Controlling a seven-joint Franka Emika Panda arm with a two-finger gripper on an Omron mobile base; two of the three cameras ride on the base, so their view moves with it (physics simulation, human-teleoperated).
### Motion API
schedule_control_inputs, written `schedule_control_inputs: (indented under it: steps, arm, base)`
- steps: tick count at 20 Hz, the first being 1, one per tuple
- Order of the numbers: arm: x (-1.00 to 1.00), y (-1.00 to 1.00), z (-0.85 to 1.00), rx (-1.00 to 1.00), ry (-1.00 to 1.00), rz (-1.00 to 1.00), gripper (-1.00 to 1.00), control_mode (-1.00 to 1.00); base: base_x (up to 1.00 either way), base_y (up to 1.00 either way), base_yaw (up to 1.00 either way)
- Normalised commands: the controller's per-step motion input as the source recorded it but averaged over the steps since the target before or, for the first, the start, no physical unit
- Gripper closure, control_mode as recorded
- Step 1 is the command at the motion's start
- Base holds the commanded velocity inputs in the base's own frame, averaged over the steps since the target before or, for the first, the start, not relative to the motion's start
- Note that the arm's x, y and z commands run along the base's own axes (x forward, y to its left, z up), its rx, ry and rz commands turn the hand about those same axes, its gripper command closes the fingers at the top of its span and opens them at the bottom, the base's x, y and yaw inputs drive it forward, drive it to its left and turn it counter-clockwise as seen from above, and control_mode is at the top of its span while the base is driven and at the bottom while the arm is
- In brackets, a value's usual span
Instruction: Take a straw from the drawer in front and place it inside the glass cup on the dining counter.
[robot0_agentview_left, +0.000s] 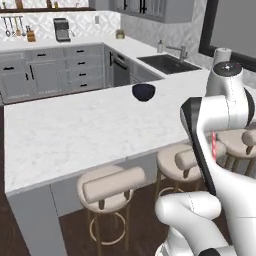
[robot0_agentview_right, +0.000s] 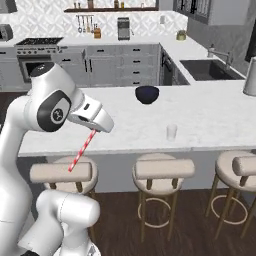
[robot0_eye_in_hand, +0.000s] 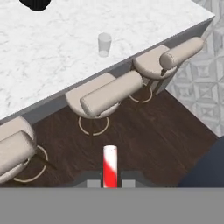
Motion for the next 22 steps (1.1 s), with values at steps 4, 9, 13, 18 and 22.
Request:
schedule_control_inputs:
  steps: [4,9,13,18,22]
  arm:
    - [0.0,0.0,0.0,0.0,0.0,0.0,1.0,1.0]
    - [0.0,0.0,0.0,0.0,0.0,0.0,1.0,1.0]
    - [0.0,0.0,0.0,0.0,0.0,0.0,1.0,1.0]
    - [0.0,0.0,0.0,0.0,0.0,0.0,1.0,1.0]
    - [0.0,0.0,0.0,0.0,0.0,0.0,1.0,1.0]
  base:
    - [0.04,-1.0,0.5]
    - [0.0,-1.0,0.47]
    - [0.0,-0.97,0.42]
    - [0.06,-0.69,0.3]
    - [0.43,-0.05,-0.03]
